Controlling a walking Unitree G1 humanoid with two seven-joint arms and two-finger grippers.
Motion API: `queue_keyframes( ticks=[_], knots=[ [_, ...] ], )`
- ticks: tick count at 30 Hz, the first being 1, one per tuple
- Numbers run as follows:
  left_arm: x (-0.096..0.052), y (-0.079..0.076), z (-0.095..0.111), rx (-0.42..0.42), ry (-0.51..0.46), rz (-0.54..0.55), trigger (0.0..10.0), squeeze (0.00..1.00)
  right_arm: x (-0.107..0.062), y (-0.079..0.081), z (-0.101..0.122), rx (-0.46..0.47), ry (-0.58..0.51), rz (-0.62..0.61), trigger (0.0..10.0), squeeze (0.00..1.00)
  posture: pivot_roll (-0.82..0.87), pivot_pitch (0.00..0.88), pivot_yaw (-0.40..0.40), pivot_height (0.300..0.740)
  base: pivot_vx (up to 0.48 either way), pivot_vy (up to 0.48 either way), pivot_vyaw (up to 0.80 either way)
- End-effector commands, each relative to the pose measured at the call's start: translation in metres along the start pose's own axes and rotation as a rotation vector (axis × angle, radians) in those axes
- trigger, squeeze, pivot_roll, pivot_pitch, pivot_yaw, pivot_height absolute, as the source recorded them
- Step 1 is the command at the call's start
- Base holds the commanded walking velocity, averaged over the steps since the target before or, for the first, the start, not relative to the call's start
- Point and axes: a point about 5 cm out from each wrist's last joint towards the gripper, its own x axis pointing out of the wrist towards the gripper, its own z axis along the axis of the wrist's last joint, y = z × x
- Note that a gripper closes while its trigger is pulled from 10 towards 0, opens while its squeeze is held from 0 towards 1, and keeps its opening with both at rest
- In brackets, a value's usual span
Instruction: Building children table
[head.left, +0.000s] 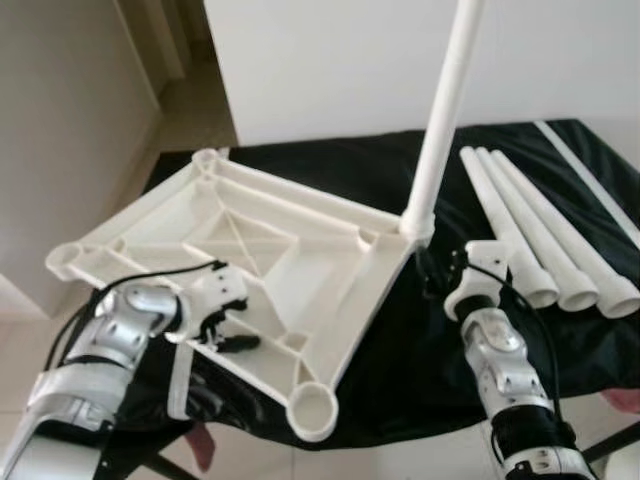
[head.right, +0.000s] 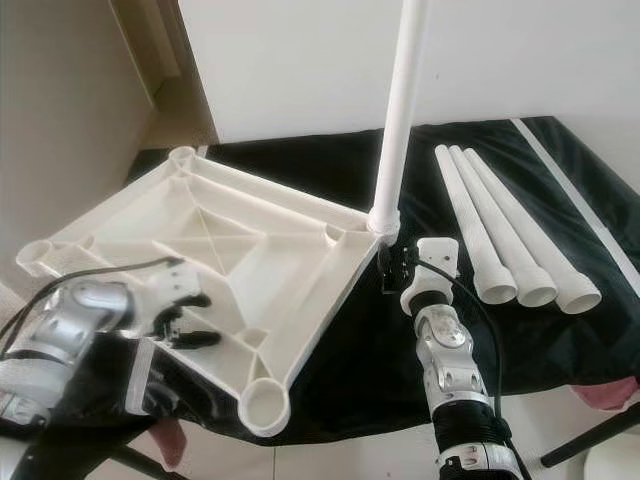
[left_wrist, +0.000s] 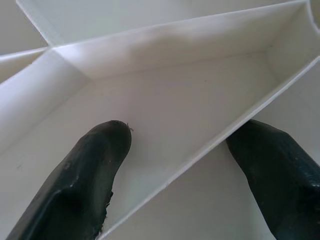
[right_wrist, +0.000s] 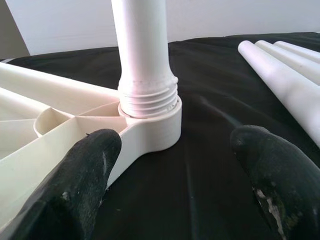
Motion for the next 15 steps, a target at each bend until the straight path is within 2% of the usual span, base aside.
queue_keyframes(
  ticks=[1, 15],
  knots=[
    [0.008, 0.004, -0.001, -0.017, 0.013, 0.143, 0.0, 0.0, -0.001, -0.002, 0.0, -0.008, 0.008, -0.011, 10.0, 0.0, -0.03, 0.017, 0.083, 0.74, 0.0, 0.0, 0.0],
    [0.019, 0.007, 0.008, -0.061, -0.023, 0.189, 0.0, 0.0, -0.001, -0.003, 0.002, -0.005, 0.003, -0.027, 10.0, 0.0, -0.04, 0.024, 0.085, 0.74, 0.0, 0.0, 0.0]
  ],
)
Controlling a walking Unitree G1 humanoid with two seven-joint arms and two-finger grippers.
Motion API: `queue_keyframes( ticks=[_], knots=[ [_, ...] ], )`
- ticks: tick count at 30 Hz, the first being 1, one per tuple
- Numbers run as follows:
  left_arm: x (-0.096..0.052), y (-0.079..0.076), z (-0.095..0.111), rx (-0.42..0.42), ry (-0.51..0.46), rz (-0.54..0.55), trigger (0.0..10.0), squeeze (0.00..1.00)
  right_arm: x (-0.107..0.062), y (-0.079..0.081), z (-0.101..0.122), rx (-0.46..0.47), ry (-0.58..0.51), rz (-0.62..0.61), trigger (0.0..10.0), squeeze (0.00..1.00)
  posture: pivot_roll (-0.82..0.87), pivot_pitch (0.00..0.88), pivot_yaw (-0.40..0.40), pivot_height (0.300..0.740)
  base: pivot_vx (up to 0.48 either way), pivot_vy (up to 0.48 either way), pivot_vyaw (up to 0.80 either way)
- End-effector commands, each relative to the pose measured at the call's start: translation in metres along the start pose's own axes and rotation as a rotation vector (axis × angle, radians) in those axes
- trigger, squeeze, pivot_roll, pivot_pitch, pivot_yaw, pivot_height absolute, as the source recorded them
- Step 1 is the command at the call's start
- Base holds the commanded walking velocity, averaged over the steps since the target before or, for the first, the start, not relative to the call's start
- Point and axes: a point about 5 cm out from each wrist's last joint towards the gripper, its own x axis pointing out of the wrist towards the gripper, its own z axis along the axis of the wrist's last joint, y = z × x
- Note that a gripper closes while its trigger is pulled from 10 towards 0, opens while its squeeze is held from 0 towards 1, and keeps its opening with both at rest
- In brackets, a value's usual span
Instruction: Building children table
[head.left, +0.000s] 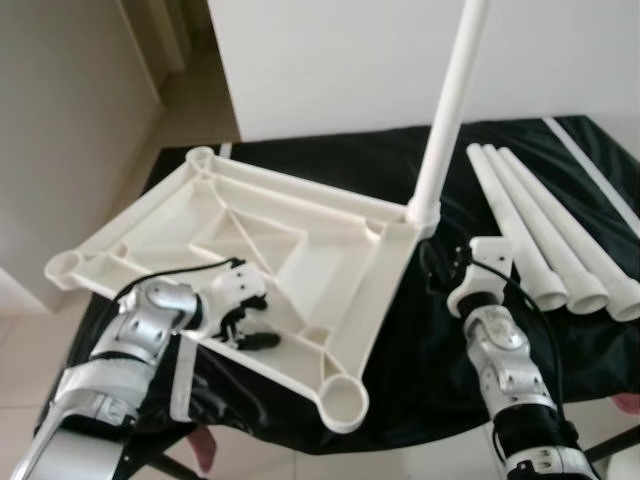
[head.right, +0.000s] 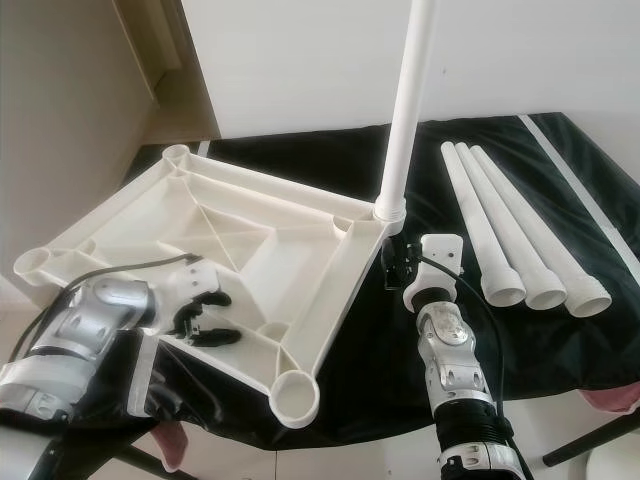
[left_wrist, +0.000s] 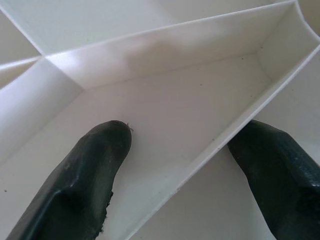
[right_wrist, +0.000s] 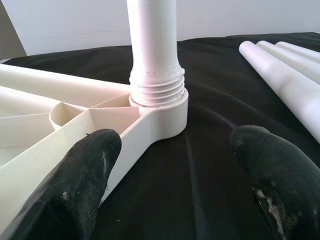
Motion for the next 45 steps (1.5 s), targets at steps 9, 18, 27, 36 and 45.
queue_keyframes(
  ticks=[9, 18, 27, 36, 45],
  knots=[
    [0.01, 0.003, 0.004, -0.174, -0.062, 0.242, 10.0, 0.0, -0.003, 0.02, -0.008, -0.008, 0.054, 0.066, 10.0, 0.0, -0.03, 0.036, 0.072, 0.74, 0.0, 0.0, 0.0],
    [-0.018, -0.006, 0.015, -0.143, -0.267, 0.136, 10.0, 0.0, 0.003, 0.014, -0.013, 0.003, 0.09, -0.058, 10.0, 0.0, -0.02, 0.042, 0.053, 0.74, 0.0, 0.0, 0.0],
    [-0.032, -0.023, 0.027, -0.158, -0.379, 0.074, 10.0, 0.0, 0.016, 0.009, -0.017, 0.015, 0.169, -0.08, 10.0, 0.0, -0.01, 0.048, 0.038, 0.74, 0.0, 0.0, 0.0],
    [-0.04, -0.035, 0.018, -0.141, -0.337, 0.051, 10.0, 0.0, 0.024, 0.004, -0.018, -0.007, 0.2, -0.087, 10.0, 0.0, 0.0, 0.05, 0.032, 0.74, 0.0, 0.0, 0.0],
    [-0.038, -0.056, 0.013, -0.147, -0.3, 0.0, 10.0, 0.0, 0.03, 0.003, -0.015, 0.002, 0.195, -0.062, 10.0, 0.0, 0.01, 0.052, 0.029, 0.74, 0.0, 0.0, 0.0]
  ],
)
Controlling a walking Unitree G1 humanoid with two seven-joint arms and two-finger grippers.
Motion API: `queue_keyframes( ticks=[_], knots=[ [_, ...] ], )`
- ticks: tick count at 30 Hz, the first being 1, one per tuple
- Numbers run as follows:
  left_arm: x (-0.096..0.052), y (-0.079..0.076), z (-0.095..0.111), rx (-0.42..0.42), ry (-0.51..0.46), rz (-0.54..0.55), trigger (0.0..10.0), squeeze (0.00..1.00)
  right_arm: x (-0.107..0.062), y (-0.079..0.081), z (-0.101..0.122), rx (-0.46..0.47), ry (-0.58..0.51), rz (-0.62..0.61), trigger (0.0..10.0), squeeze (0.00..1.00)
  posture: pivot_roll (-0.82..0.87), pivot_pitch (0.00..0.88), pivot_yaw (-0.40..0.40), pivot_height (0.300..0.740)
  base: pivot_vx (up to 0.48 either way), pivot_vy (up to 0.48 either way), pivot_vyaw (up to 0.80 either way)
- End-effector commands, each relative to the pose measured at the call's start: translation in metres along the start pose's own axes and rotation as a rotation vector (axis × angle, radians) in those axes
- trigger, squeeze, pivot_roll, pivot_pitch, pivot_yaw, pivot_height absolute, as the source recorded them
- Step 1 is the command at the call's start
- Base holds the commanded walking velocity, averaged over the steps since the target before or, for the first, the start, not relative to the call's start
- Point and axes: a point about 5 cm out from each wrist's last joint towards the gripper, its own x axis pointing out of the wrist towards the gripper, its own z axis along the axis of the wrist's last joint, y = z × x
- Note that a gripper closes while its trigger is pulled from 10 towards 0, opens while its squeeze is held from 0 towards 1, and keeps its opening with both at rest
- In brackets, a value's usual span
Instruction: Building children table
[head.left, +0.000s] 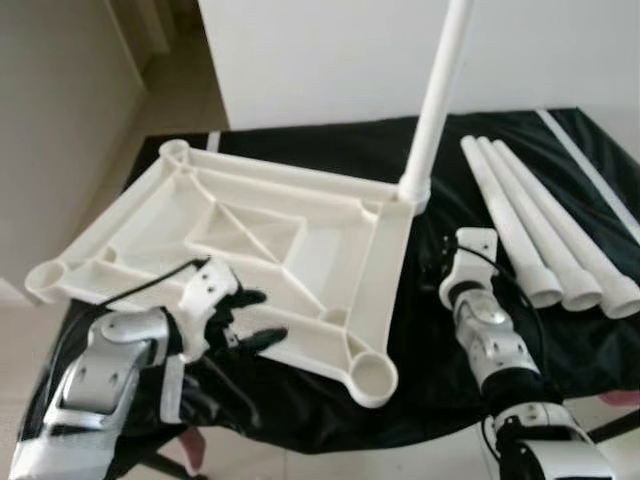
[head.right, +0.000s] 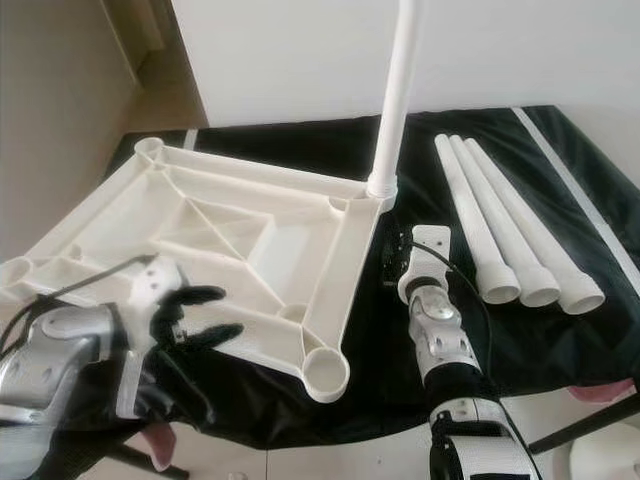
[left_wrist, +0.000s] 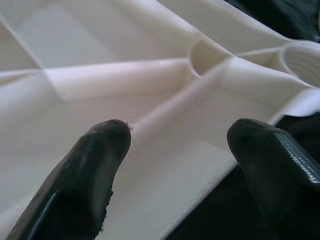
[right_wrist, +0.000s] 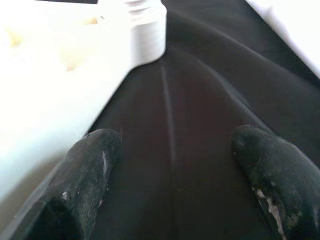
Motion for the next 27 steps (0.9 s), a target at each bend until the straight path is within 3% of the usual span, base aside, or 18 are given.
queue_keyframes(
  ticks=[1, 10, 16, 17, 25, 27],
  knots=[
    [0.0, -0.006, -0.002, 0.001, 0.024, -0.068, 10.0, 0.0, 0.002, 0.002, 0.0, 0.008, 0.003, 0.019, 10.0, 0.0, 0.01, 0.052, 0.029, 0.74, 0.0, 0.0, 0.0],
    [0.023, -0.029, -0.004, -0.049, -0.012, -0.1, 10.0, 0.0, 0.013, 0.015, 0.011, 0.025, 0.003, 0.143, 10.0, 0.0, 0.01, 0.05, 0.032, 0.74, 0.0, 0.0, 0.0],
    [0.037, -0.043, 0.0, -0.071, -0.049, -0.138, 10.0, 0.0, 0.015, 0.02, 0.009, -0.027, 0.024, 0.202, 10.0, 0.0, 0.0, 0.048, 0.037, 0.74, 0.0, 0.0, 0.0],
    [0.045, -0.049, 0.003, -0.079, -0.068, -0.15, 10.0, 0.0, 0.017, 0.023, 0.009, -0.022, 0.046, 0.225, 10.0, 0.0, 0.0, 0.047, 0.038, 0.74, 0.0, 0.0, 0.0],
    [0.045, -0.049, 0.003, -0.079, -0.068, -0.15, 10.0, 0.0, 0.017, 0.023, 0.009, -0.022, 0.046, 0.225, 10.0, 0.0, 0.0, 0.047, 0.038, 0.74, 0.0, 0.0, 0.0],
    [0.076, -0.056, 0.02, -0.09, -0.154, -0.133, 10.0, 0.0, 0.023, 0.043, 0.01, -0.056, 0.083, 0.33, 10.0, 0.0, 0.0, 0.041, 0.035, 0.74, 0.0, 0.0, 0.0]
  ],
)
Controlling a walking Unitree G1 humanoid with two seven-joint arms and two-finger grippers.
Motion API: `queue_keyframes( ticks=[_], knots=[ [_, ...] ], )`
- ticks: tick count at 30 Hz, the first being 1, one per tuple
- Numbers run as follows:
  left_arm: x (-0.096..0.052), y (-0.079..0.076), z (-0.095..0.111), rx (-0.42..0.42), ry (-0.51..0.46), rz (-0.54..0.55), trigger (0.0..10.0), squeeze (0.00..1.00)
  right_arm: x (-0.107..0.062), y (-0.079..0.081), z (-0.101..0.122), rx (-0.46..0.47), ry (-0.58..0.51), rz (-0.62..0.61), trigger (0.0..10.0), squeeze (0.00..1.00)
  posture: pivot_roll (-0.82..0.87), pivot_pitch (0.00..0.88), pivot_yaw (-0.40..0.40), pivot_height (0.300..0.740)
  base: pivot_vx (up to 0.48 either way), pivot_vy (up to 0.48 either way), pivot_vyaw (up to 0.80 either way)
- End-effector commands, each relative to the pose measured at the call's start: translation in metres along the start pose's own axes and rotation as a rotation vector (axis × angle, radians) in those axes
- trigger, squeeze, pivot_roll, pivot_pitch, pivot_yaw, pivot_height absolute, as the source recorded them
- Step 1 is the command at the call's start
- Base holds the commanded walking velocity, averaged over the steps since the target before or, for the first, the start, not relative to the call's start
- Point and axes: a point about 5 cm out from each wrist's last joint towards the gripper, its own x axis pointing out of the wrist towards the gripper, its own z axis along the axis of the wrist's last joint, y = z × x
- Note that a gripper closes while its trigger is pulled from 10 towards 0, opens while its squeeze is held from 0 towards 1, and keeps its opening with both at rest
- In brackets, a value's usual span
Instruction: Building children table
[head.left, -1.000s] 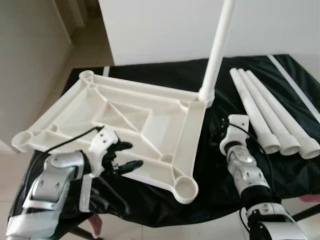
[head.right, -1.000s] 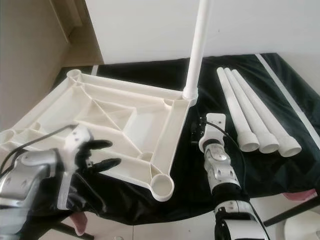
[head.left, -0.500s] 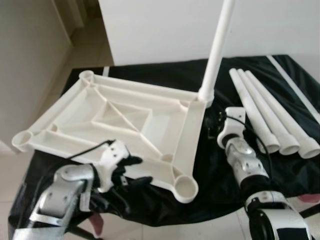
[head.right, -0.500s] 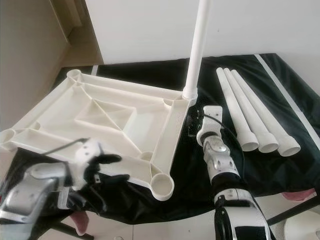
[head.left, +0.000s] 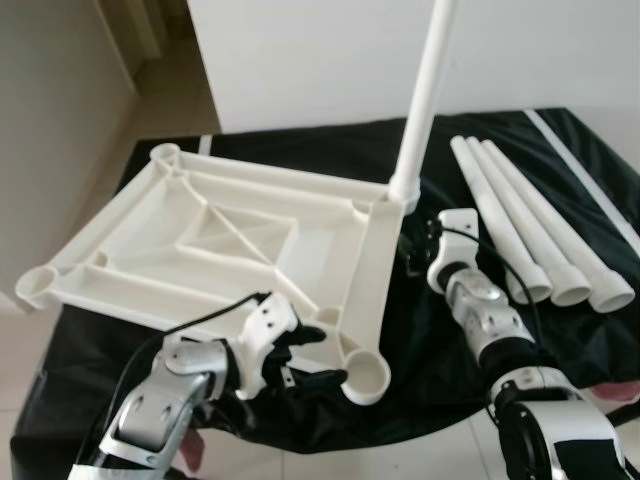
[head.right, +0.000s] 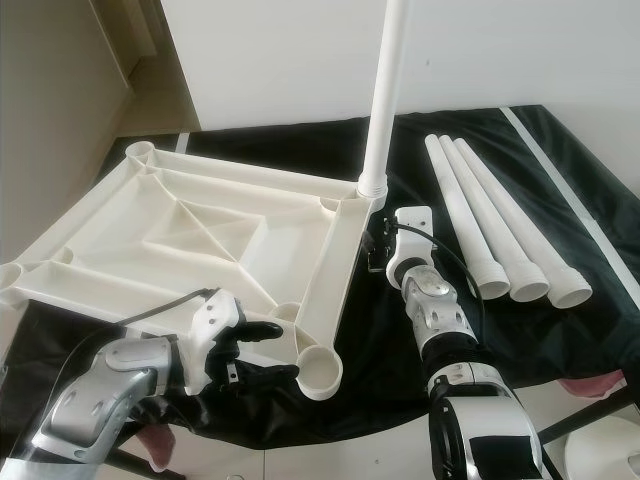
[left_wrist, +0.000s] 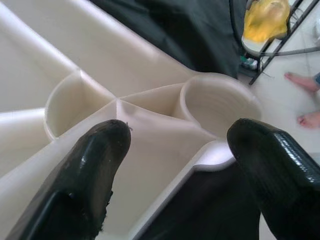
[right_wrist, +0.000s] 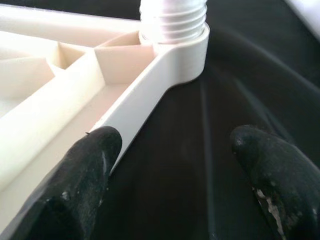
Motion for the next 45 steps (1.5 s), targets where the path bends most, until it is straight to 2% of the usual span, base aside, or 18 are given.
queue_keyframes(
  ticks=[1, 3, 4, 5, 10, 13, 15, 21, 22, 24, 25, 27, 29, 32, 33, 38, 43, 45],
  knots=[
    [0.018, -0.002, 0.006, 0.004, -0.025, 0.014, 10.0, 0.0, 0.005, 0.023, -0.004, -0.021, 0.041, 0.109, 10.0, 0.0, 0.0, 0.041, 0.035, 0.74, 0.0, 0.0, 0.0],
    [0.033, -0.002, 0.016, 0.012, -0.065, 0.027, 10.0, 0.0, 0.009, 0.032, -0.002, -0.043, 0.049, 0.15, 10.0, 0.0, 0.0, 0.037, 0.035, 0.74, 0.0, 0.0, 0.0],
    [0.033, -0.002, 0.016, 0.012, -0.065, 0.027, 10.0, 0.0, 0.009, 0.032, -0.002, -0.043, 0.049, 0.15, 10.0, 0.0, 0.0, 0.037, 0.035, 0.74, 0.0, 0.0, 0.0],
    [0.041, -0.001, 0.022, 0.018, -0.085, 0.037, 10.0, 0.0, 0.011, 0.037, -0.001, -0.043, 0.047, 0.161, 10.0, 0.0, 0.0, 0.037, 0.035, 0.74, 0.0, 0.0, 0.0],
    [0.044, -0.002, 0.024, 0.017, -0.09, 0.041, 10.0, 0.0, 0.012, 0.039, 0.0, -0.048, 0.045, 0.17, 10.0, 0.0, 0.0, 0.036, 0.039, 0.74, 0.0, 0.0, 0.0],
    [0.054, -0.001, 0.031, 0.031, -0.112, 0.052, 10.0, 0.0, 0.013, 0.043, 0.003, -0.055, 0.024, 0.171, 10.0, 0.0, 0.0, 0.033, 0.044, 0.74, 0.0, 0.0, 0.0],
    [0.056, -0.001, 0.033, 0.033, -0.119, 0.057, 10.0, 0.0, 0.013, 0.043, 0.004, -0.055, 0.017, 0.167, 10.0, 0.0, 0.0, 0.033, 0.044, 0.74, 0.0, 0.0, 0.0],
    [0.046, 0.008, 0.038, 0.028, -0.144, 0.102, 10.0, 0.0, 0.01, 0.03, -0.001, -0.08, 0.006, 0.115, 10.0, 0.0, 0.0, 0.037, 0.041, 0.74, 0.0, 0.0, 0.0],
    [0.032, 0.016, 0.038, 0.039, -0.134, 0.12, 10.0, 0.0, 0.006, 0.018, -0.008, -0.085, 0.013, 0.061, 10.0, 0.0, 0.0, 0.039, 0.04, 0.74, 0.0, 0.0, 0.0],
    [0.015, 0.021, 0.037, 0.051, -0.116, 0.129, 10.0, 0.0, 0.001, 0.007, -0.013, -0.073, 0.012, 0.004, 10.0, 0.0, 0.01, 0.041, 0.038, 0.74, 0.0, 0.0, 0.0],
    [0.015, 0.021, 0.037, 0.051, -0.116, 0.129, 10.0, 0.0, 0.001, 0.007, -0.013, -0.073, 0.012, 0.004, 10.0, 0.0, 0.01, 0.041, 0.038, 0.74, 0.0, 0.0, 0.0],
    [0.0, 0.023, 0.034, 0.066, -0.087, 0.119, 10.0, 0.0, -0.003, -0.001, -0.016, -0.024, 0.0, -0.047, 10.0, 0.0, 0.01, 0.042, 0.037, 0.74, 0.0, 0.0, 0.0],
    [-0.005, 0.024, 0.033, 0.073, -0.075, 0.115, 10.0, 0.0, -0.004, -0.004, -0.016, -0.003, -0.007, -0.063, 10.0, 0.0, 0.01, 0.042, 0.037, 0.74, 0.0, 0.0, 0.0],
    [-0.032, 0.024, 0.024, 0.096, 0.023, 0.081, 10.0, 0.0, -0.013, -0.01, -0.019, -0.001, -0.06, -0.1, 10.0, 0.0, 0.01, 0.046, 0.039, 0.74, 0.0, 0.0, 0.0],
    [-0.032, 0.024, 0.024, 0.096, 0.023, 0.081, 10.0, 0.0, -0.013, -0.01, -0.019, -0.001, -0.06, -0.1, 10.0, 0.0, 0.01, 0.046, 0.039, 0.74, 0.0, 0.0, 0.0],
    [-0.052, 0.024, 0.019, 0.117, 0.099, 0.082, 10.0, 0.0, -0.018, -0.009, -0.021, 0.001, -0.082, -0.102, 10.0, 0.0, 0.01, 0.044, 0.039, 0.74, 0.0, 0.0, 0.0],
    [-0.077, 0.024, 0.015, 0.116, 0.176, 0.074, 10.0, 0.0, -0.019, -0.002, -0.023, 0.004, -0.076, -0.078, 10.0, 0.0, 0.01, 0.043, 0.032, 0.74, 0.0, 0.0, 0.0],
    [-0.079, 0.024, 0.015, 0.116, 0.183, 0.073, 10.0, 0.0, -0.018, -0.001, -0.022, 0.004, -0.075, -0.072, 10.0, 0.0, 0.01, 0.043, 0.03, 0.74, 0.0, 0.0, 0.0]
  ],
)
